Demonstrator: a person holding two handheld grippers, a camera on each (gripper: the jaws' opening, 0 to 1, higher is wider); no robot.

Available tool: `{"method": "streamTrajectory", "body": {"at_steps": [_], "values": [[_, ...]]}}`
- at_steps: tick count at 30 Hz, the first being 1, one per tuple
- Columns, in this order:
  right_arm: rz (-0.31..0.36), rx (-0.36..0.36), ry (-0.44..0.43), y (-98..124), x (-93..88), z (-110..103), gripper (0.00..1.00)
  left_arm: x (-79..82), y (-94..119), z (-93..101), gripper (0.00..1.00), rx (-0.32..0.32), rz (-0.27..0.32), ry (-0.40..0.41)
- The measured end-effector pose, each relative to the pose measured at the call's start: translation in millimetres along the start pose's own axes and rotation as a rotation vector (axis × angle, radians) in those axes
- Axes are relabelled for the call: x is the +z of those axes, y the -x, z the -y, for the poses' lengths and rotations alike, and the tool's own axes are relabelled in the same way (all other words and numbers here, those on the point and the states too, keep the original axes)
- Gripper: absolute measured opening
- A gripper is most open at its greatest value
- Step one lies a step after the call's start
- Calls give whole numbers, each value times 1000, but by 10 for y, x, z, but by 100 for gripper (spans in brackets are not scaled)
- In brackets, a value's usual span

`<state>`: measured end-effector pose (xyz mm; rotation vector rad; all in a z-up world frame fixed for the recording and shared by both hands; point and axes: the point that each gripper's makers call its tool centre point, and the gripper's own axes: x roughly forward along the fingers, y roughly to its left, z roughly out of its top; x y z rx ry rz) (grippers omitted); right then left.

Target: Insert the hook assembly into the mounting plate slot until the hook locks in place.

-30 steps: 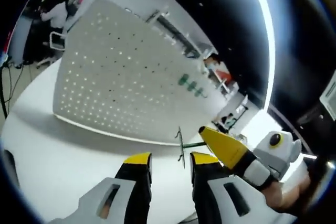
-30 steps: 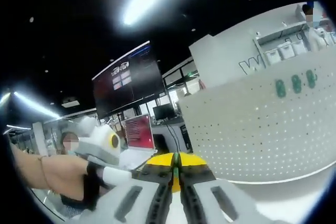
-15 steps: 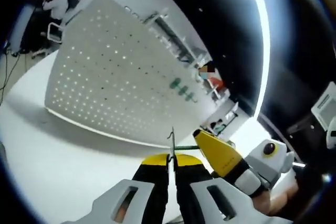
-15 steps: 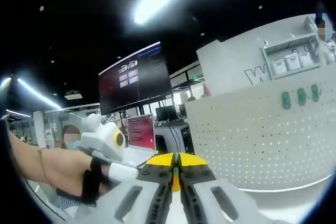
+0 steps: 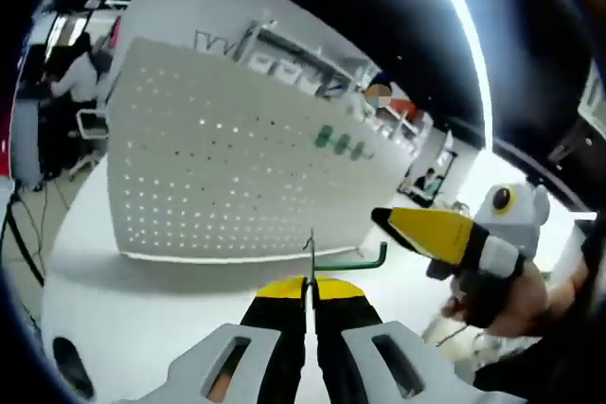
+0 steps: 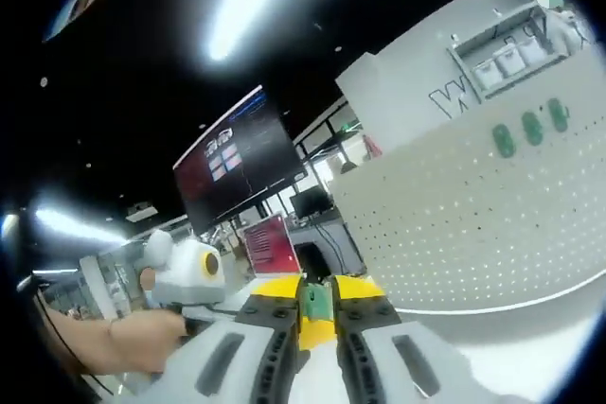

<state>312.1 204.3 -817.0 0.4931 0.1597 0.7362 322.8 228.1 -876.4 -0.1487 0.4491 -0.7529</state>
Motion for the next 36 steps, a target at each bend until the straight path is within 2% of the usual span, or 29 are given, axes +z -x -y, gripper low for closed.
{"method": "streamTrajectory", "body": {"at_steps": [1, 4, 8, 11, 18, 25, 28, 33, 36], "values": [[-12, 0, -25, 2, -19, 26, 11, 7, -8, 10, 1, 7, 1, -32], [-46, -8, -33, 8, -78, 60, 11, 105, -24, 31, 1, 31, 56, -146], [-82, 7, -16, 4, -149, -8, 12, 152, -1, 64, 1, 36, 69, -199], [-85, 18, -18, -20, -167, -43, 12, 186, -4, 97, 1, 32, 82, -236], [-86, 25, -27, -58, -170, -53, 10, 191, -18, 193, 1, 7, 103, -285], [-100, 40, -38, -42, -199, -42, 7, 233, -9, 198, 1, 2, 124, -305], [-92, 51, -74, -42, -196, -53, 6, 238, -19, 225, 1, -1, 114, -313], [-92, 54, -65, -49, -188, -42, 2, 241, -41, 254, 1, 10, 105, -350], [-93, 58, -106, -43, -195, -13, 2, 237, -55, 253, 1, 12, 99, -346]]}}
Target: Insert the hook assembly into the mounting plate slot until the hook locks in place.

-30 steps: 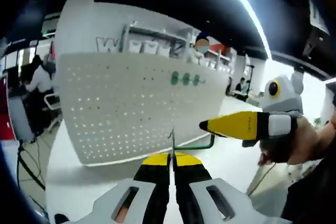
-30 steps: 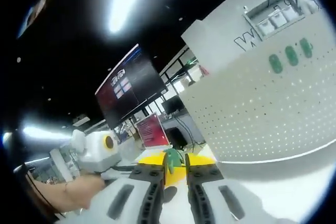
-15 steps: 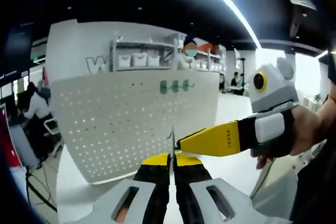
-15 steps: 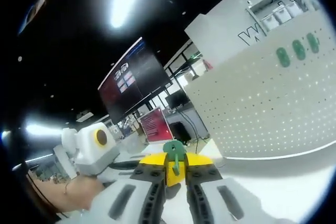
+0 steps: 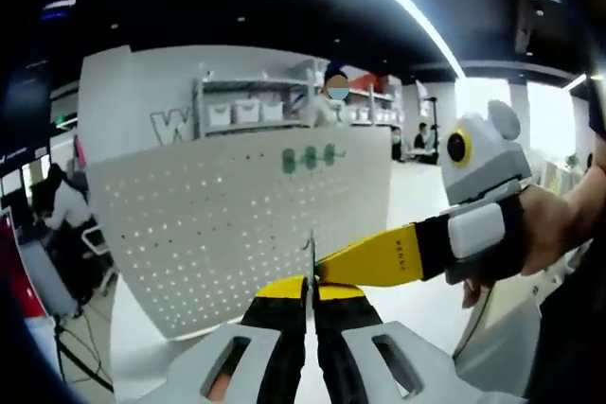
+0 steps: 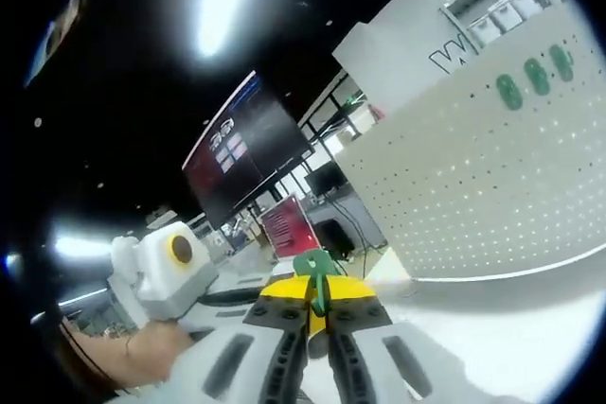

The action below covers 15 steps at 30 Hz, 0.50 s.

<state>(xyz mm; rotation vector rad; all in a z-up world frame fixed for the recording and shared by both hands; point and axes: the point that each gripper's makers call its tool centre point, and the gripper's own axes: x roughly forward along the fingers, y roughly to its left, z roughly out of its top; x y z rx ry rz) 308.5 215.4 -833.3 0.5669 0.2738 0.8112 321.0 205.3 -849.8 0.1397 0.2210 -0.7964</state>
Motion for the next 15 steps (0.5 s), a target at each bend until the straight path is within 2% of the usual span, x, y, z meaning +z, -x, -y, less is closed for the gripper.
{"method": "streamTrajectory", "body": {"at_steps": [3, 5, 9, 15], "values": [[10, -30, 45, 5, -3, 12, 1, -26, -19, 4, 1, -2, -10, 35], [27, -57, 67, 18, 4, 22, 1, -46, -33, 30, 1, -9, -17, 117], [13, -68, 28, 29, -31, 74, 0, -99, -41, 39, 2, -20, -37, 148], [-3, -81, 62, 28, -56, 84, 0, -150, -50, 41, 2, -20, -40, 190]]}}
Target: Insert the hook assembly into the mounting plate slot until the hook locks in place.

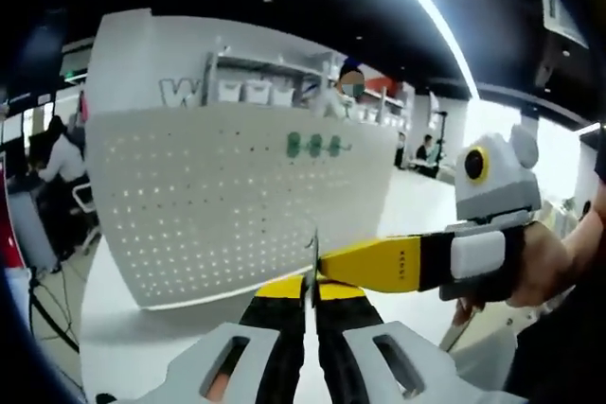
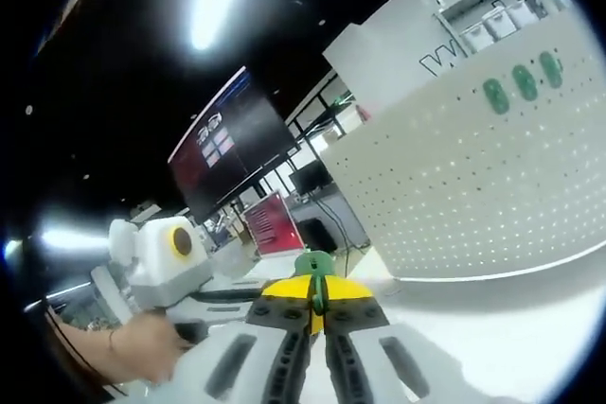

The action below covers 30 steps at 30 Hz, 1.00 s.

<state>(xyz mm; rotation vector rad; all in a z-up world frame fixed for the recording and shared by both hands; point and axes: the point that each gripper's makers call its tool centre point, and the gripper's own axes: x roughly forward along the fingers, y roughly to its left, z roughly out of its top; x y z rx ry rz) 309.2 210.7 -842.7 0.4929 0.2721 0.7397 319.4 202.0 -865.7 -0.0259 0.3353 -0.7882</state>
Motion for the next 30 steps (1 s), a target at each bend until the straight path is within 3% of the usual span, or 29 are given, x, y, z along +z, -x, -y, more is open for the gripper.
{"method": "streamTrajectory", "body": {"at_steps": [16, 26, 30], "values": [[0, -1, 83, 28, 29, -7, 0, -77, 33, 40, 6, -30, -5, -81], [29, -18, 126, 48, 175, 108, 0, -46, 76, 54, 37, -44, 30, -67], [34, -24, 140, 46, 204, 149, 0, -91, 77, 55, 57, -65, 10, -37]]}}
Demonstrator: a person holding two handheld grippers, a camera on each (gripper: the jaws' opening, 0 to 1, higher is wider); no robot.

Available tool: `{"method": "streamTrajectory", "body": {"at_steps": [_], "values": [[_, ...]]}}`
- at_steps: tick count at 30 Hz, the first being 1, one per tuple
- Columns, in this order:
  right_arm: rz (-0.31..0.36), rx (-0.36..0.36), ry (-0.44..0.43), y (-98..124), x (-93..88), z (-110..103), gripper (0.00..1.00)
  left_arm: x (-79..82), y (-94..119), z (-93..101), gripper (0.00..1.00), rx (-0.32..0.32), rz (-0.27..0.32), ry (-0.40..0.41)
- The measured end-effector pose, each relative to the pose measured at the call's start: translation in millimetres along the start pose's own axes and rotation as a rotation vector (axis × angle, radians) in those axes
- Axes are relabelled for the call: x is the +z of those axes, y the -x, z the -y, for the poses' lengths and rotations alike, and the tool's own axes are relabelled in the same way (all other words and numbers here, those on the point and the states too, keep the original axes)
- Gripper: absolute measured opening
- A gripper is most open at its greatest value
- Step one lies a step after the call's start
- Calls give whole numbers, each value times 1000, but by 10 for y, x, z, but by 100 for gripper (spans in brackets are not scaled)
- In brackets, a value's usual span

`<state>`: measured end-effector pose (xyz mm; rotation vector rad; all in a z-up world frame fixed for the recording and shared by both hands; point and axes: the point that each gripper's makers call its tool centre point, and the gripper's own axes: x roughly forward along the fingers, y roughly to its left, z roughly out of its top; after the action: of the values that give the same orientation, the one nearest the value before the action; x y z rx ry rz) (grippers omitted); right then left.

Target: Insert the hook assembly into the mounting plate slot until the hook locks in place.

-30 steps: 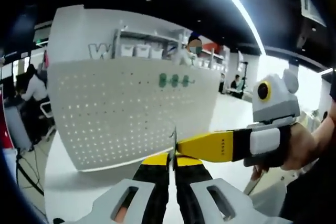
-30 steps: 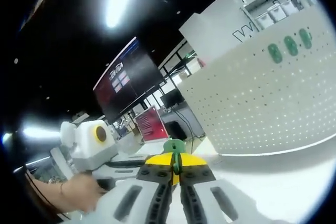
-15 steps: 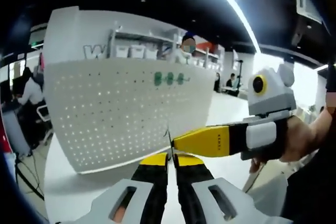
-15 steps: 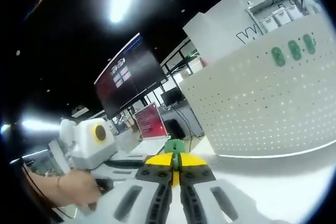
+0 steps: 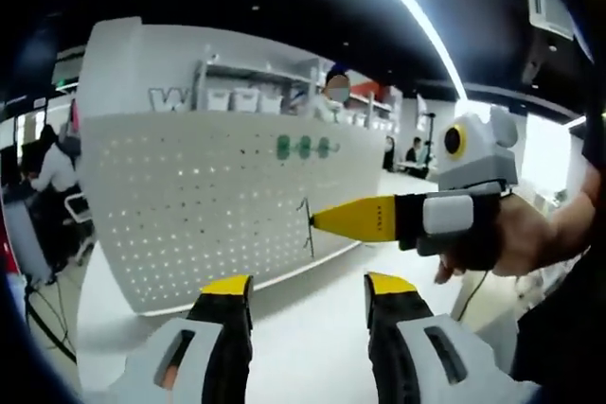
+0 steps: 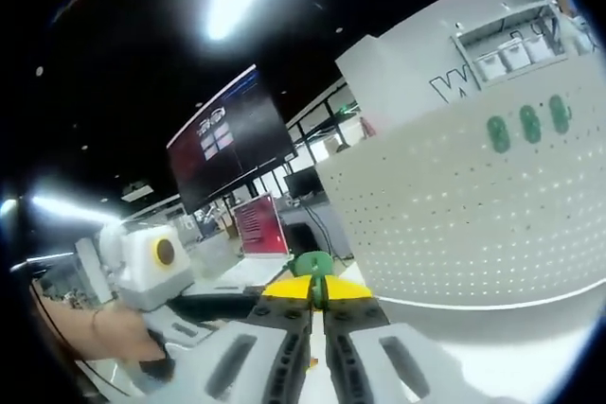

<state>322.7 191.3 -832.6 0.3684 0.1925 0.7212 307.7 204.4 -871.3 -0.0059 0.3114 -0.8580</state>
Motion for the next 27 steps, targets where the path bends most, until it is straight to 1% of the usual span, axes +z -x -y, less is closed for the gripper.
{"method": "streamTrajectory", "body": {"at_steps": [2, 4, 8, 11, 14, 17, 21, 22, 25, 27], "values": [[4, -2, 8, -1, 17, 23, 0, -14, 11, 11, 64, -1, -2, -19], [10, -10, 14, 6, 33, 53, 0, -21, 19, 31, 72, -7, -4, -17], [21, -33, 21, 1, 79, 165, 0, -42, 26, 60, 78, -14, -5, -17], [32, -49, 33, 4, 122, 237, 0, -79, 24, 34, 90, 11, -14, -21], [48, -73, 22, -11, 173, 341, 0, -102, 24, 30, 92, 15, -19, -13], [67, -96, 48, -28, 235, 426, 0, -89, 22, 39, 94, 13, -11, -4], [89, -116, 62, -33, 324, 545, 0, -68, 25, 34, 96, 14, -3, -5], [96, -121, 67, -29, 348, 569, 0, -69, 27, 27, 97, 14, -1, 6], [138, -155, 91, -3, 491, 681, 0, -59, 32, 8, 98, 21, 13, 29], [149, -170, 114, -1, 553, 746, 0, -69, 28, 8, 100, 22, 12, 34]]}}
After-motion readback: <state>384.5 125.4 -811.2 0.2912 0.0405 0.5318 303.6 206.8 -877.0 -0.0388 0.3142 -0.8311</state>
